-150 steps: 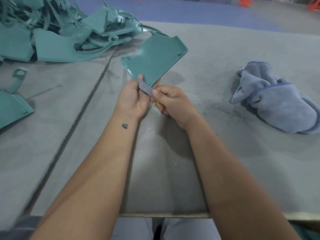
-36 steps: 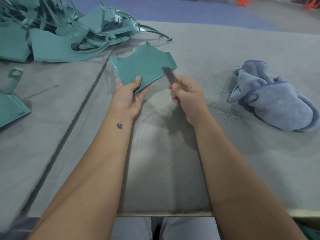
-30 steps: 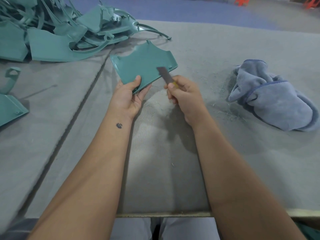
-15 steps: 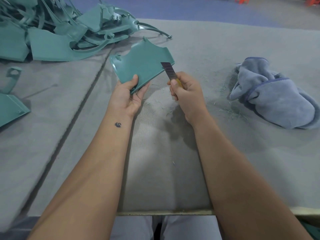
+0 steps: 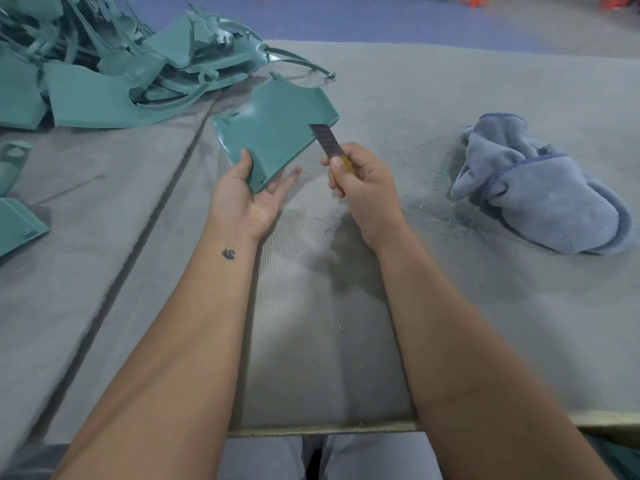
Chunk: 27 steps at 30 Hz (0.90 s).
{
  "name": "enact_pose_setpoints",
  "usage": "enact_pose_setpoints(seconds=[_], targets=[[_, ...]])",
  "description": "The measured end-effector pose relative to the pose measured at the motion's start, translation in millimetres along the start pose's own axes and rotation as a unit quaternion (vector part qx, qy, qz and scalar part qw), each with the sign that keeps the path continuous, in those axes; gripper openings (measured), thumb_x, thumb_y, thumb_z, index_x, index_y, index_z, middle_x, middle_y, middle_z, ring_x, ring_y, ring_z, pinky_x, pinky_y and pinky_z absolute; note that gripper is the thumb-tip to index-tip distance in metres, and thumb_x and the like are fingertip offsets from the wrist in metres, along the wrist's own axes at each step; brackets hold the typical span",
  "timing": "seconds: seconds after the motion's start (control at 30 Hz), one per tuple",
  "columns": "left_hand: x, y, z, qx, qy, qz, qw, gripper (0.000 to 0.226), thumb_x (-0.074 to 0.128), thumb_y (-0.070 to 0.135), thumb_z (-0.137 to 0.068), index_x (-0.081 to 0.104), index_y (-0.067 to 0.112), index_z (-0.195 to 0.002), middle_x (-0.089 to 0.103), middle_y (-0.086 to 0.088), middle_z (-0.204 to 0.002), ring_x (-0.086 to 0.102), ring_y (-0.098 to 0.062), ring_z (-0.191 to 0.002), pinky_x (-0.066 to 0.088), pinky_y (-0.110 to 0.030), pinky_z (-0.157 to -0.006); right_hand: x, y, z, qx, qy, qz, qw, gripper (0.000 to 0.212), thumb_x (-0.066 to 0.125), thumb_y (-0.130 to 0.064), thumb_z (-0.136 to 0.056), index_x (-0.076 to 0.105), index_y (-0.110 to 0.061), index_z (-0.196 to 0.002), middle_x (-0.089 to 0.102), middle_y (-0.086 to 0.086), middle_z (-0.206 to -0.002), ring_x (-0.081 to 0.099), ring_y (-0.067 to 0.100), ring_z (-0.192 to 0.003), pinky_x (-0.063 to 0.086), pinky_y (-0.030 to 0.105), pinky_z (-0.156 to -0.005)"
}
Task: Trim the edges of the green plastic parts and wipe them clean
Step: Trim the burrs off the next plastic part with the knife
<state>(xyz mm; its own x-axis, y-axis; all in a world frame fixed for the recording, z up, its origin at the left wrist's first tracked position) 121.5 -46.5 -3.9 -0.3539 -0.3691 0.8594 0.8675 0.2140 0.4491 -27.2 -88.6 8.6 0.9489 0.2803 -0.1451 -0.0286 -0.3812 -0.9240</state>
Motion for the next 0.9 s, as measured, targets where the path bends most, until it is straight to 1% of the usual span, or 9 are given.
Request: enact_pose_setpoints(seconds=[0.1, 0.2, 0.37, 0.47, 0.53, 0.6, 0.67, 0.77, 0.9], targets=[[1, -2, 0, -0.009, 0.009, 0.001, 1.000, 0.025, 0.039, 0.020, -0.104, 0.061, 0.008, -0.105, 0.072, -0.005, -0.099, 0.070, -0.018, -0.093, 0.039, -0.043, -0.105, 4, -1, 0, -0.022, -0.036, 0.058, 0.997, 0.019, 0.049, -0.005, -0.095, 0.061, -0.017, -0.085, 0.046, -0.006, -0.063, 0.042, 0.005, -0.059, 0.037, 0.021, -0.062], [2, -7, 0, -0.045, -0.017, 0.033, 0.998, 0.035, 0.037, 0.019, -0.104, 0.053, 0.000, -0.130, 0.062, -0.018, -0.125, 0.058, -0.031, -0.121, 0.034, -0.043, -0.113, 17, -4, 2, -0.069, -0.124, 0.163, 0.976, 0.013, 0.052, -0.003, -0.093, 0.064, -0.003, -0.086, 0.046, -0.010, -0.063, 0.042, 0.004, -0.058, 0.036, 0.023, -0.059], [4, -8, 1, -0.027, -0.012, -0.023, 0.999, 0.026, 0.037, 0.019, -0.104, 0.059, 0.008, -0.113, 0.066, -0.008, -0.113, 0.065, -0.021, -0.089, 0.034, -0.040, -0.113, 2, -6, 2, -0.024, -0.025, 0.029, 0.999, 0.016, 0.048, -0.003, -0.096, 0.060, -0.012, -0.090, 0.048, -0.001, -0.066, 0.043, 0.010, -0.064, 0.038, 0.025, -0.065], [3, -8, -1, -0.039, -0.017, 0.015, 0.999, 0.037, 0.037, 0.018, -0.104, 0.049, 0.002, -0.135, 0.061, -0.018, -0.128, 0.059, -0.030, -0.117, 0.034, -0.045, -0.113, 11, -7, 4, -0.055, -0.090, 0.144, 0.984, 0.013, 0.050, -0.002, -0.094, 0.063, -0.003, -0.090, 0.047, -0.008, -0.066, 0.043, 0.009, -0.063, 0.037, 0.026, -0.064], [3, -8, -1, -0.041, -0.025, 0.030, 0.998, 0.039, 0.037, 0.018, -0.104, 0.047, -0.001, -0.137, 0.057, -0.021, -0.132, 0.054, -0.034, -0.125, 0.036, -0.048, -0.111, 18, -6, 4, -0.064, -0.128, 0.180, 0.973, 0.013, 0.052, -0.002, -0.093, 0.064, 0.000, -0.089, 0.047, -0.009, -0.064, 0.044, 0.010, -0.061, 0.036, 0.027, -0.063], [3, -6, -3, -0.013, -0.033, 0.003, 0.999, 0.034, 0.038, 0.019, -0.104, 0.051, 0.003, -0.131, 0.067, -0.018, -0.113, 0.066, -0.030, -0.103, 0.045, -0.048, -0.103, 12, -6, 2, -0.029, -0.089, 0.107, 0.990, 0.015, 0.052, -0.003, -0.092, 0.064, -0.006, -0.084, 0.048, -0.004, -0.061, 0.043, 0.012, -0.059, 0.037, 0.027, -0.060], [3, -4, -3, 0.023, -0.037, -0.071, 0.997, 0.025, 0.041, 0.019, -0.104, 0.053, 0.011, -0.123, 0.070, -0.011, -0.099, 0.071, -0.025, -0.082, 0.053, -0.048, -0.090, -1, -4, 0, 0.026, 0.000, -0.020, 0.999, 0.018, 0.052, -0.010, -0.089, 0.062, -0.015, -0.074, 0.050, -0.004, -0.056, 0.041, 0.011, -0.053, 0.034, 0.023, -0.052], [3, -3, -4, 0.061, -0.049, -0.140, 0.987, 0.018, 0.047, 0.011, -0.100, 0.057, 0.015, -0.115, 0.070, -0.006, -0.103, 0.071, -0.025, -0.086, 0.059, -0.048, -0.079, -19, 1, -2, 0.069, 0.127, -0.071, 0.987, 0.027, 0.054, -0.017, -0.090, 0.059, -0.019, -0.064, 0.047, -0.001, -0.050, 0.037, 0.012, -0.048, 0.029, 0.024, -0.047], [7, -4, -1, 0.090, -0.072, -0.191, 0.975, 0.026, 0.051, -0.005, -0.094, 0.061, 0.016, -0.105, 0.070, -0.002, -0.103, 0.069, -0.021, -0.092, 0.060, -0.036, -0.067, -29, 6, -5, 0.084, 0.202, -0.022, 0.976, 0.029, 0.053, -0.018, -0.094, 0.058, -0.020, -0.066, 0.046, -0.004, -0.049, 0.040, 0.011, -0.048, 0.034, 0.024, -0.049]])
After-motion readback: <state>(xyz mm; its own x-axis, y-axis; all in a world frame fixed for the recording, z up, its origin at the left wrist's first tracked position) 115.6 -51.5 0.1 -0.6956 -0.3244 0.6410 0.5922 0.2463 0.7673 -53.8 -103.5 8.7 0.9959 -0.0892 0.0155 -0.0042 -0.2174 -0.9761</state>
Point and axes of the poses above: each hand's wrist, its own z-axis away from the middle knuckle, its own x-axis out of the palm, y = z × x, the point moved 4 cm from there along -z, towards the middle knuckle
